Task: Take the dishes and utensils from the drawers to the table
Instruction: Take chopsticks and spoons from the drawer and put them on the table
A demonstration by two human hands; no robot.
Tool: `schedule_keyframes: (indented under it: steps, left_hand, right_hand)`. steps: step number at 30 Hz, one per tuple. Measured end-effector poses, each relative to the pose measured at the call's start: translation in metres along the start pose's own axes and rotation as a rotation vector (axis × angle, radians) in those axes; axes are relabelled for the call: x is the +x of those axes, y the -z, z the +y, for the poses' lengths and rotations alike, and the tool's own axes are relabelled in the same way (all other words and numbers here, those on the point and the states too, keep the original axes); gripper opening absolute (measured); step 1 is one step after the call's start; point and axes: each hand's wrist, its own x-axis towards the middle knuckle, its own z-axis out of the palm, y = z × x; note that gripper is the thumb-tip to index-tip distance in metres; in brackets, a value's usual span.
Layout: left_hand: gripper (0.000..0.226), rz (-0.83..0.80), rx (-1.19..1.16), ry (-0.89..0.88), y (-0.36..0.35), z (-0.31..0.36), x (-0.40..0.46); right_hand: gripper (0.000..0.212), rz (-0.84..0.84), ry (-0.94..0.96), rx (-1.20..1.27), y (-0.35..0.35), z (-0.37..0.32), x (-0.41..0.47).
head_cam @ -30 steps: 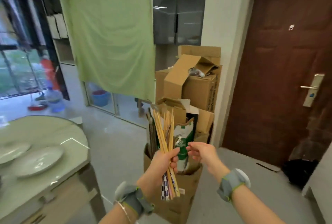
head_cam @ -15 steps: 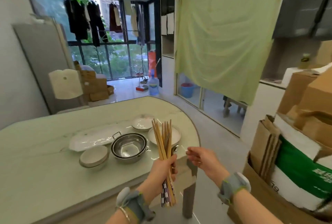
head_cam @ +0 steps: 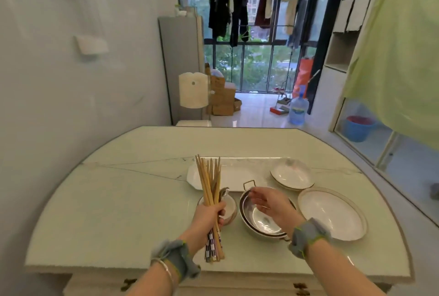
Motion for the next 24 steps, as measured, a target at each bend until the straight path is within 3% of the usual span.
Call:
schedule_keyframes:
  steps: [4,10,15,24]
  left_hand:
    - [0.006,0.214,0.089,-0.032,0.05,0.019,0.074]
    - [0.008,0.442,0.422,0.005,0.101,0.025,0.152]
    - [0.025,0.495,0.766,0.109,0.125,0.015,0.214]
    - [0.028,0.664,0.966,0.116,0.128,-0.008,0.259]
  right_hand:
    - [0.014,-0.097,-0.033,-0.048,-0.053,-0.014,0.081]
    - [0.01,-0.163,-0.058,-0.104,-0.097,-0.03,0.155]
    - [0.01,-0.173,-0.118,-0.118,-0.115,-0.026,0.217]
    - [0.011,-0.129,-0.157,-0.122,-0.114,-0.014,0.264]
